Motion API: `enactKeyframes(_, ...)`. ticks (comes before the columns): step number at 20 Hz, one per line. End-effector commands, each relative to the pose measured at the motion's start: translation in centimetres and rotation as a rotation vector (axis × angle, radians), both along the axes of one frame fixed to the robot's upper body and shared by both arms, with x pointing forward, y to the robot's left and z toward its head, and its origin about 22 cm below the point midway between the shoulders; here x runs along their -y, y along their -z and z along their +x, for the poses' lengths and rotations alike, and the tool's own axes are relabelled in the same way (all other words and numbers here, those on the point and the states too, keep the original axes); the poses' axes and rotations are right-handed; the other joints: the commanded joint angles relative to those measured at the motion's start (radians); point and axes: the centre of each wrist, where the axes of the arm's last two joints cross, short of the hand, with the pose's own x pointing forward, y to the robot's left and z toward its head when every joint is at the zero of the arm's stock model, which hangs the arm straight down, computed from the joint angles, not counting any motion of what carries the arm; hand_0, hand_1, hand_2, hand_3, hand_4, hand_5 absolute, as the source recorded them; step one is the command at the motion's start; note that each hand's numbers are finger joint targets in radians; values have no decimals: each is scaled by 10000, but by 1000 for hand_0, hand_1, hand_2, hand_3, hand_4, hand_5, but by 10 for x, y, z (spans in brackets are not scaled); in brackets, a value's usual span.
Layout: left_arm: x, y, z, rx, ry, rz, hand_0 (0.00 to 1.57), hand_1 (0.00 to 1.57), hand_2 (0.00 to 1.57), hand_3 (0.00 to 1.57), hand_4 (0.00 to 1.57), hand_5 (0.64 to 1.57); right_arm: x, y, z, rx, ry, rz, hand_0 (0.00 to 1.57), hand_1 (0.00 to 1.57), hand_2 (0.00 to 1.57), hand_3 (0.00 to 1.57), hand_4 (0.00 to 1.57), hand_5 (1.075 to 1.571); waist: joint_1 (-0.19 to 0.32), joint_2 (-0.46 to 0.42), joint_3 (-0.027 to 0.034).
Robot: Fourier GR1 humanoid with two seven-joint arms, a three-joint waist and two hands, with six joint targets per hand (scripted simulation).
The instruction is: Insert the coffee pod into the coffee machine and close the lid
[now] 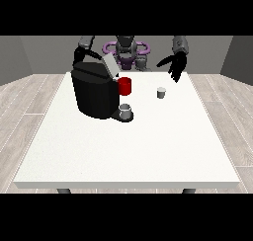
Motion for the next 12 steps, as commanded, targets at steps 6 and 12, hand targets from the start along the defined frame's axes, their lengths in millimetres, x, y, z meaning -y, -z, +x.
enactKeyframes(6,6,26,20,-968,318,1455,0,0,0,0,0,1571,-28,2,7,-529,40,-73,0,0,0,0,0,1571,-8,534,-3)
enactKeyframes(12,3,15,46,-663,-67,2349,0,0,291,0,0,1571,-14,7,25,-316,-160,-109,0,0,0,0,0,1571,-69,991,-1)
